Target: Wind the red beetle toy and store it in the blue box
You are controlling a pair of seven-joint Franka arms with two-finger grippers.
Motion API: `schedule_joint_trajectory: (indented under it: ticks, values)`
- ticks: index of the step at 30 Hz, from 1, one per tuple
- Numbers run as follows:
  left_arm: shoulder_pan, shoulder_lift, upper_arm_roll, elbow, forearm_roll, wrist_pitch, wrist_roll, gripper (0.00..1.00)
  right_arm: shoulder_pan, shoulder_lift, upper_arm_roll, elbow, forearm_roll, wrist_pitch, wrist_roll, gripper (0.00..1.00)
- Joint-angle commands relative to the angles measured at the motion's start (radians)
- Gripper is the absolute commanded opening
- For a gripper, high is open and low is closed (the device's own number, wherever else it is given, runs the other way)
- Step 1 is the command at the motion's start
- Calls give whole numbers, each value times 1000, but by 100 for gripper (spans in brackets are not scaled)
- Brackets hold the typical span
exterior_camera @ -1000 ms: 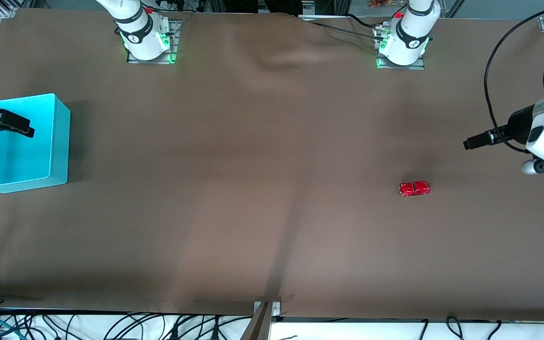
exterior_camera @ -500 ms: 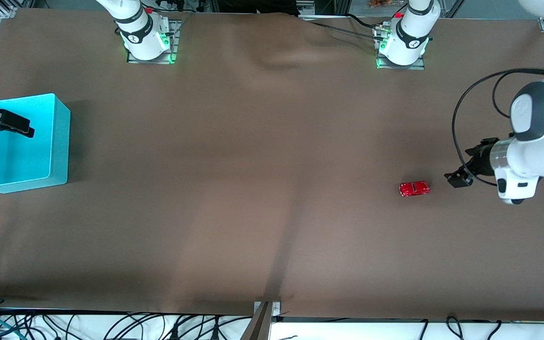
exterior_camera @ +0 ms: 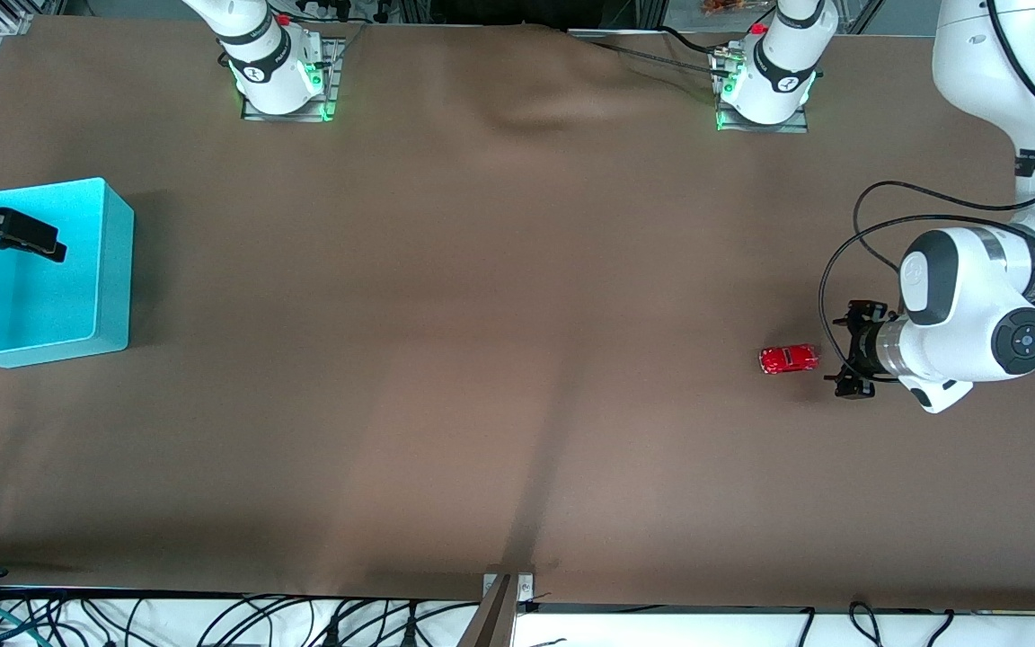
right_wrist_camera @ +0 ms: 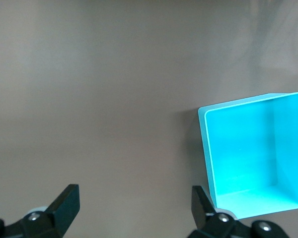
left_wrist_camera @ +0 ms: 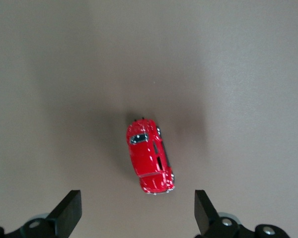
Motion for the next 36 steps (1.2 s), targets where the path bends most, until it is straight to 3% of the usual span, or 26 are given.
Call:
schedule_joint_trajectory:
  ticks: [1, 14, 25, 27, 28, 29, 30, 32, 33, 36]
  values:
    - [-8, -8, 8, -47, -37, 50, -8, 100, -9, -9, 11, -7, -2, 6, 4, 100]
    - [-11, 12, -18, -129, -37, 219, -51, 100, -9, -9, 11, -7, -2, 6, 4, 100]
    - [-17, 48, -23, -135, -35, 286, -80, 100, -9, -9, 11, -7, -4, 6, 4, 100]
    - [-17, 46, -24, -133, -35, 286, -80, 89, -9, -9, 11, -7, -2, 6, 4, 100]
    - [-17, 45, -24, -132, -35, 286, -83, 76, -9, -9, 11, -7, -4, 6, 4, 100]
    - [-17, 43, -24, -132, -34, 286, -85, 50, -9, -9, 11, -7, -4, 6, 4, 100]
    - [-17, 42, -24, -130, -34, 285, -85, 32, -9, -9, 11, -7, -4, 6, 4, 100]
    - [-17, 40, -24, -130, -29, 285, -85, 6, -9, -9, 11, -7, -4, 6, 4, 100]
    - [-17, 40, -26, -129, -26, 285, -85, 0, -9, -9, 11, -7, -2, 6, 4, 100]
    - [-17, 40, -30, -126, -23, 283, -83, 0, -9, -9, 11, -7, -4, 6, 4, 100]
